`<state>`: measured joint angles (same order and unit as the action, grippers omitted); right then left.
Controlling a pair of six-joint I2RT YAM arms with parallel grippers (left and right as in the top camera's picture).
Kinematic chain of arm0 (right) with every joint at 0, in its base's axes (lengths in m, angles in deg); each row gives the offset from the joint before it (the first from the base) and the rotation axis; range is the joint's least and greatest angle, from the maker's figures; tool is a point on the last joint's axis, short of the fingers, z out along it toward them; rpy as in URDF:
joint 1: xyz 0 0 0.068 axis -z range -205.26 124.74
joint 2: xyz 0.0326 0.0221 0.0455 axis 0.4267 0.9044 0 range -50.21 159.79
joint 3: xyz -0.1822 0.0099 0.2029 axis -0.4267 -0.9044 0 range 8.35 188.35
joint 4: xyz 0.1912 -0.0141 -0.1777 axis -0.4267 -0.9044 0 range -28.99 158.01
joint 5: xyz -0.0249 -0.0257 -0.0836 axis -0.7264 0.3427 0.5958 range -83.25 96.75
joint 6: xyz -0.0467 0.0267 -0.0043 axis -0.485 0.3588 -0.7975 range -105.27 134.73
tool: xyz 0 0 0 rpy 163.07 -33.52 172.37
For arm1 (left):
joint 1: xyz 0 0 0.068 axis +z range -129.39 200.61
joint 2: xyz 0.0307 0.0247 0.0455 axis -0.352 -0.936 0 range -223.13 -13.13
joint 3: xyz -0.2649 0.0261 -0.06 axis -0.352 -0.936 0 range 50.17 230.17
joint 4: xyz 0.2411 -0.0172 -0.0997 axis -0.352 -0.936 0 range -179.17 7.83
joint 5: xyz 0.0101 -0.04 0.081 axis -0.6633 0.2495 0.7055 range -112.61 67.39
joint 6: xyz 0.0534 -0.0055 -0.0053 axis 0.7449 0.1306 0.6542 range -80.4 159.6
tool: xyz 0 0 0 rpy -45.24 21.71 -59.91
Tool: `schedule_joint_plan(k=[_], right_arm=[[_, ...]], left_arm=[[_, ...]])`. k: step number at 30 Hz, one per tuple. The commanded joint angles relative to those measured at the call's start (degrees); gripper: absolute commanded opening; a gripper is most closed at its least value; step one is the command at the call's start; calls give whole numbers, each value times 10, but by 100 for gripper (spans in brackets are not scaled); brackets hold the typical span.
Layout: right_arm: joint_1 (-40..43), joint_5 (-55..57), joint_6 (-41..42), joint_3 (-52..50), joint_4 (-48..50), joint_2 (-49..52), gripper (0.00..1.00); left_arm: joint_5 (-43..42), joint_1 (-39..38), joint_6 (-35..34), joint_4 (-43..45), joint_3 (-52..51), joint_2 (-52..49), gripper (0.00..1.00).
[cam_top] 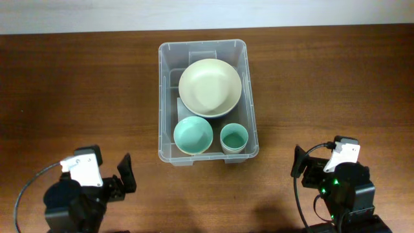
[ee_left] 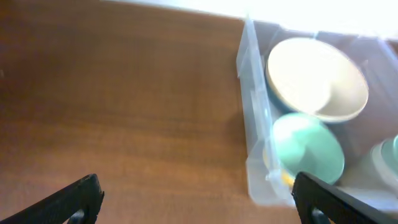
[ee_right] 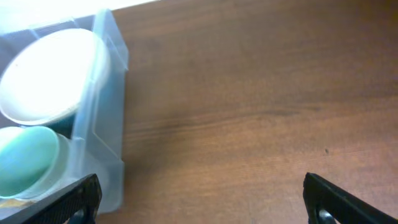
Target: Pack container
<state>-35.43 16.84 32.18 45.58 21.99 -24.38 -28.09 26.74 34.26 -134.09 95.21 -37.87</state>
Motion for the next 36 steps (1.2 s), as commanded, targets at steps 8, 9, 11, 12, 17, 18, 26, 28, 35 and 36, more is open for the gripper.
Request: schedule_joint_plan(k=[8, 9, 11, 12, 17, 18, 26, 28, 35, 36], right_arm=[[-3, 24, 15, -6, 3, -7, 99], [-3, 24, 15, -6, 3, -7, 99], [-3, 24, 15, -6, 3, -7, 99], [-3, 24, 15, -6, 3, -7, 99], [-3, 24, 15, -6, 3, -7, 99], [-3, 28, 9, -6, 3, -7, 99], [-3, 41, -11, -6, -23, -7, 99], [-3, 41, -11, -6, -30, -19, 99], [-3, 37, -27, -16, -61, -94, 99], [-3, 36, -29, -20, -61, -105, 99]], left_arm=[[-8, 0, 9, -77, -11, 12, 99], [-8, 0, 9, -78, -11, 12, 99], [-8, 0, 9, -78, -11, 12, 99], [-8, 0, 9, -78, -11, 12, 99], [-8, 0, 9, -78, -11, 12, 99], [-8, 0, 9, -78, -11, 12, 99], [-8, 0, 9, -78, -11, 12, 99], [-8, 0, 9, -78, -11, 12, 99], [-8, 0, 9, -78, -11, 12, 99], [-8, 0, 9, -78, -11, 12, 99]])
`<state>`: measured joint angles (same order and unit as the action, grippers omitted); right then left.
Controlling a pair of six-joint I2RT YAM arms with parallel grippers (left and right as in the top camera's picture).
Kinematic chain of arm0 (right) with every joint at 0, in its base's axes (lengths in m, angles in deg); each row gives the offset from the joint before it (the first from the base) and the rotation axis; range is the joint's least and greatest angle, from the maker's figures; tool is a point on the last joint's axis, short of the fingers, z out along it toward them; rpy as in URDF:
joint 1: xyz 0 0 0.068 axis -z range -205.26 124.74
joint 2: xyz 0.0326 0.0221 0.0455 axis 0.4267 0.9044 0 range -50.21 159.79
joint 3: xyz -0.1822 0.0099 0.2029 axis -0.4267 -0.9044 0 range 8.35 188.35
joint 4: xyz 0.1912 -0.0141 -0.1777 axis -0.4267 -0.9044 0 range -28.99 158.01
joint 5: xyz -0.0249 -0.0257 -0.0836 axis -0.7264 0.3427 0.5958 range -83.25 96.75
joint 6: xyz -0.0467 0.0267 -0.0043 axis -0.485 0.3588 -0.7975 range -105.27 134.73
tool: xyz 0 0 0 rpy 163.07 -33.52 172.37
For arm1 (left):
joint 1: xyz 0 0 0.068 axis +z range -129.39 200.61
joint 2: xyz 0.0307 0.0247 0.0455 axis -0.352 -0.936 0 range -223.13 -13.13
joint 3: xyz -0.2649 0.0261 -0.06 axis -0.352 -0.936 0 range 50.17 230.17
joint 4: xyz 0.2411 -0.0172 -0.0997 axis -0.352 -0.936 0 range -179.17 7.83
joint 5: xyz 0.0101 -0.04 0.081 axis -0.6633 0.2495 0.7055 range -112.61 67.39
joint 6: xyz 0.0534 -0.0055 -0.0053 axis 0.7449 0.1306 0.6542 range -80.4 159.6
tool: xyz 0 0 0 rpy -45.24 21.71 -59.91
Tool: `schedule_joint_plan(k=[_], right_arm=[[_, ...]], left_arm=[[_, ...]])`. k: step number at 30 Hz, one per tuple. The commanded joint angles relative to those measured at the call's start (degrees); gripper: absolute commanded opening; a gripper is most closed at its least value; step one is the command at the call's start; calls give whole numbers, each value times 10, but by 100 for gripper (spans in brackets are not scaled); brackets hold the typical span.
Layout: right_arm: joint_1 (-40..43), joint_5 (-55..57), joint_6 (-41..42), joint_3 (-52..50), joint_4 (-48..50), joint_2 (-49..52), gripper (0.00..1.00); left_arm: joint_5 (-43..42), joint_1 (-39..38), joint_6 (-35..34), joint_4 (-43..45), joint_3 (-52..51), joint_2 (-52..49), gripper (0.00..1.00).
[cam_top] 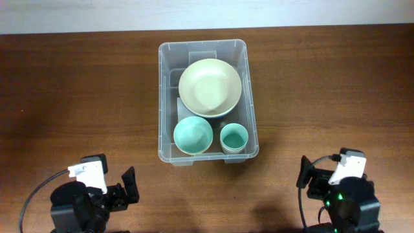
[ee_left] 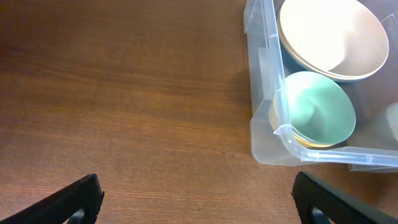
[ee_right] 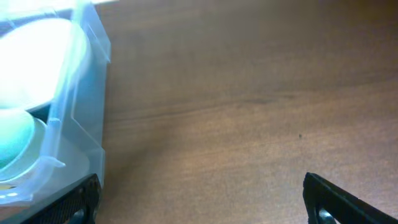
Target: Pack container
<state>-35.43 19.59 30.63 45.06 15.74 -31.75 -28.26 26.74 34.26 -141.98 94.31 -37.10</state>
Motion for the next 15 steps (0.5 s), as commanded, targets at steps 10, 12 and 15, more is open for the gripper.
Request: schedule_joint_plan(k=[10, 12, 15], right_arm=[[-2, -6, -20, -112, 48, -183, 99], [0, -6, -20, -124, 75, -182, 99], [1, -6, -36, -142, 126, -183, 99]], left_arm=[[-6, 0, 9, 1, -2, 5, 99], [-6, 0, 9, 1, -2, 5, 99], [-6, 0, 9, 1, -2, 5, 99]])
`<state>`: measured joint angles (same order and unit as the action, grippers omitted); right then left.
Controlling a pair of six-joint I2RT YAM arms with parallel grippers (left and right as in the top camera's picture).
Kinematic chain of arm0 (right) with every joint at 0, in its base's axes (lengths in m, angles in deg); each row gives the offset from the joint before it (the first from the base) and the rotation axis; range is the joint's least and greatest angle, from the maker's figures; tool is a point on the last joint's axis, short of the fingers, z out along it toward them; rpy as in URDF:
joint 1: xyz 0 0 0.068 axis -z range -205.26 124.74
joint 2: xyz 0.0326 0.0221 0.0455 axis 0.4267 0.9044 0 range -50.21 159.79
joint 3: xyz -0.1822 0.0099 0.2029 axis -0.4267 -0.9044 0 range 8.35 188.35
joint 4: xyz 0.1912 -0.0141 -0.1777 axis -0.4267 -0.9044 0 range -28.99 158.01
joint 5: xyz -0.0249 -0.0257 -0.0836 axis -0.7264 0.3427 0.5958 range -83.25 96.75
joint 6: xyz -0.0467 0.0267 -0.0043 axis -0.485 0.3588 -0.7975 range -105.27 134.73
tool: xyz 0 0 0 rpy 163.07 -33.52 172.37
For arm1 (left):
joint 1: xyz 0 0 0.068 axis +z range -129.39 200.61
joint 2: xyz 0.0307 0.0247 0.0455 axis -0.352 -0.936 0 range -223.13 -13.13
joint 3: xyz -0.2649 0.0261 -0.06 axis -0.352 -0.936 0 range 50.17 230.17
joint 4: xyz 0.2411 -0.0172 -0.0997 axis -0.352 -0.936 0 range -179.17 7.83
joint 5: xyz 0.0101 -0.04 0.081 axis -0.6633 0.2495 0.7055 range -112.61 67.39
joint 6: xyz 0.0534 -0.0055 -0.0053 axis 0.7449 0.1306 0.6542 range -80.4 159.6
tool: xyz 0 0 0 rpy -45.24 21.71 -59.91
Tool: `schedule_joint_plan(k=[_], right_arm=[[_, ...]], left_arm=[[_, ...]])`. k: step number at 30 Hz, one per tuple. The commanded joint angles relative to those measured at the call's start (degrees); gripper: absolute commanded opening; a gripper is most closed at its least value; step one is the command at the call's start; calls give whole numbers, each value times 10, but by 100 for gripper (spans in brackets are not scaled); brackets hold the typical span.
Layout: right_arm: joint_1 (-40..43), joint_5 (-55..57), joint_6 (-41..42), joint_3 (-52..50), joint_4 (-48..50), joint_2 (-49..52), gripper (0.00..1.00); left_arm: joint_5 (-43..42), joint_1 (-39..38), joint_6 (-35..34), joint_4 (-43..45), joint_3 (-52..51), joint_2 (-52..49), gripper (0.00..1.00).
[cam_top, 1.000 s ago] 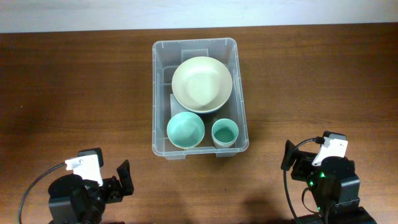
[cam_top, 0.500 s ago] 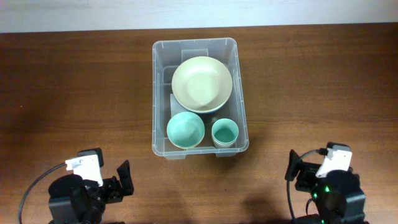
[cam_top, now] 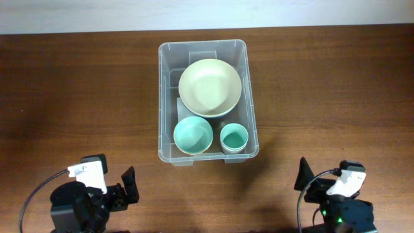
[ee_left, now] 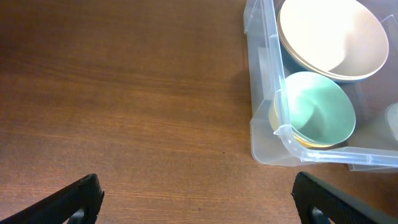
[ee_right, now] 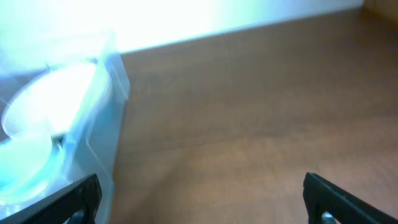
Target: Pack container
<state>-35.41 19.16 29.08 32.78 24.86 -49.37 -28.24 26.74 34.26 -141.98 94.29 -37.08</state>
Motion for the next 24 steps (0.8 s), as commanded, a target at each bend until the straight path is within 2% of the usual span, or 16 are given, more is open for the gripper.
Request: schedule_joint_plan(k=[1, 9, 14, 20, 24], right_arm=[[1, -1, -24, -25, 53, -6, 99], [49, -8, -38, -101, 228, -6, 99], [54, -16, -85, -134, 321, -6, 99], [58, -31, -137, -174, 389, -6, 99], [77, -63, -140, -218, 449, -6, 99]], left_arm=[[-6, 0, 9, 1, -2, 5, 99], [-6, 0, 9, 1, -2, 5, 99], [-6, 0, 9, 1, -2, 5, 99], [-6, 0, 9, 1, -2, 5, 99], [-6, 0, 9, 1, -2, 5, 99]])
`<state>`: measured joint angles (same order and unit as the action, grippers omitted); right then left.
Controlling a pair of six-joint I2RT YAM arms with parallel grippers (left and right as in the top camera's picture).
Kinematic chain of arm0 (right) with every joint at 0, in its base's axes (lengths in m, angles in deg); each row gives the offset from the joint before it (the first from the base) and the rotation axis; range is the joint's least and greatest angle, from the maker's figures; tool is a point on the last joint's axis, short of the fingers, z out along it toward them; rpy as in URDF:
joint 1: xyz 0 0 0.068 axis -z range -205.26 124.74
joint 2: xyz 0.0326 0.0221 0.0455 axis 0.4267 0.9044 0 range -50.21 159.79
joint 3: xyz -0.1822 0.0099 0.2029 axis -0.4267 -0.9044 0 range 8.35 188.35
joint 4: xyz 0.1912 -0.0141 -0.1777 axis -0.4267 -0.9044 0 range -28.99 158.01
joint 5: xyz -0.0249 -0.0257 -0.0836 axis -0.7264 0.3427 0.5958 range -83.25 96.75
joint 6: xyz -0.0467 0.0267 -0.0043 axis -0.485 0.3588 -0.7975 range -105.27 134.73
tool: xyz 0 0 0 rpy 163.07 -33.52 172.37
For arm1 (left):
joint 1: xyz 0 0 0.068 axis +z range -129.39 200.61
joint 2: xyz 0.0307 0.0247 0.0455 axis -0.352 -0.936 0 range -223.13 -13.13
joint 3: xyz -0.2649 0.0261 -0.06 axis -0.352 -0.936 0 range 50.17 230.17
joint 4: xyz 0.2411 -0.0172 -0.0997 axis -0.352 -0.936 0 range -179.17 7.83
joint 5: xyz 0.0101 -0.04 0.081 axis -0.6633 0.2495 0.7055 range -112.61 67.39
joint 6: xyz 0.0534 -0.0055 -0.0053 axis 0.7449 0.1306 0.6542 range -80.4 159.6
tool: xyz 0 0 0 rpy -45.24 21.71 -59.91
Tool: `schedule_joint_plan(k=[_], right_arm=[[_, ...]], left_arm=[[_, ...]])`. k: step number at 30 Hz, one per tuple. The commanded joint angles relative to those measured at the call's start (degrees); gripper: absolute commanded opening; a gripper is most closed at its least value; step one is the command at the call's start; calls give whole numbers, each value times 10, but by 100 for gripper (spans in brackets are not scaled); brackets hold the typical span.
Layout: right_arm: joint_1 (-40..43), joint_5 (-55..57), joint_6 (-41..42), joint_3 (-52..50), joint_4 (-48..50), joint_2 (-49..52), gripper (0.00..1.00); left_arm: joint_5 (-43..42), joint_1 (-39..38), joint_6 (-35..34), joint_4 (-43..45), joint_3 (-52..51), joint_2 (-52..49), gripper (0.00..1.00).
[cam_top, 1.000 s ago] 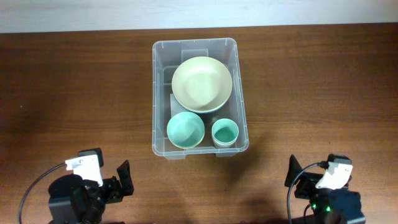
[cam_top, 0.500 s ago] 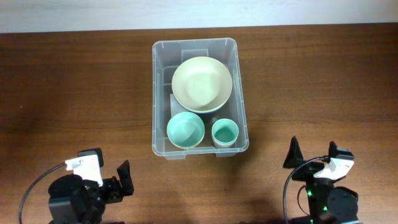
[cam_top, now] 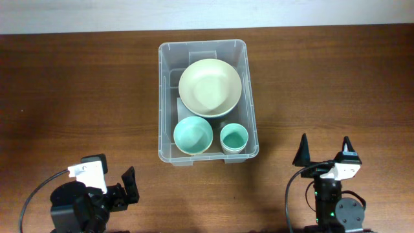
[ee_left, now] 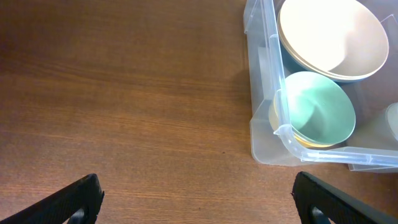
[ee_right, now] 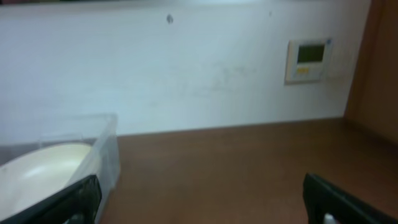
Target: Pack container
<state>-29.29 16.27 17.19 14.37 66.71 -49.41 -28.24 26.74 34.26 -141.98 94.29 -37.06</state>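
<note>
A clear plastic container stands mid-table. Inside lie a large cream bowl, a mint-green bowl stacked on a yellowish one, and a small mint cup. The left wrist view shows the container's corner, the cream bowl and the green bowl. My left gripper is open and empty at the near left of the table. My right gripper is open and empty at the near right, fingers pointing up; its view shows the container low at left.
Dark wooden table all round the container. In the right wrist view a white wall rises behind the table, with a small wall panel at the upper right.
My right arm has folded back toward the near edge, and its wrist has tilted up, so its camera now faces the wall instead of the table. The left arm has not moved.
Both grippers were open and empty near the table's front corners, the dishes lying in the container. Both arms then drew back toward the near edge. The left one has stayed put since; the right one drew back further and now points up.
</note>
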Motion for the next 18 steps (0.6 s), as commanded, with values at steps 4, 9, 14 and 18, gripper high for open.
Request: schedule_joint_plan(k=[4, 9, 14, 18], right_arm=[[35, -76, -23, -57, 30, -6, 99], [37, -78, -37, -57, -25, -6, 99], [37, -78, -52, -57, -34, -6, 99], [37, -78, -52, -57, -33, -6, 99]], left_arm=[[-6, 0, 9, 1, -2, 4, 99], [-6, 0, 9, 1, -2, 4, 99], [-6, 0, 9, 1, -2, 4, 99], [-6, 0, 9, 1, -2, 4, 99]])
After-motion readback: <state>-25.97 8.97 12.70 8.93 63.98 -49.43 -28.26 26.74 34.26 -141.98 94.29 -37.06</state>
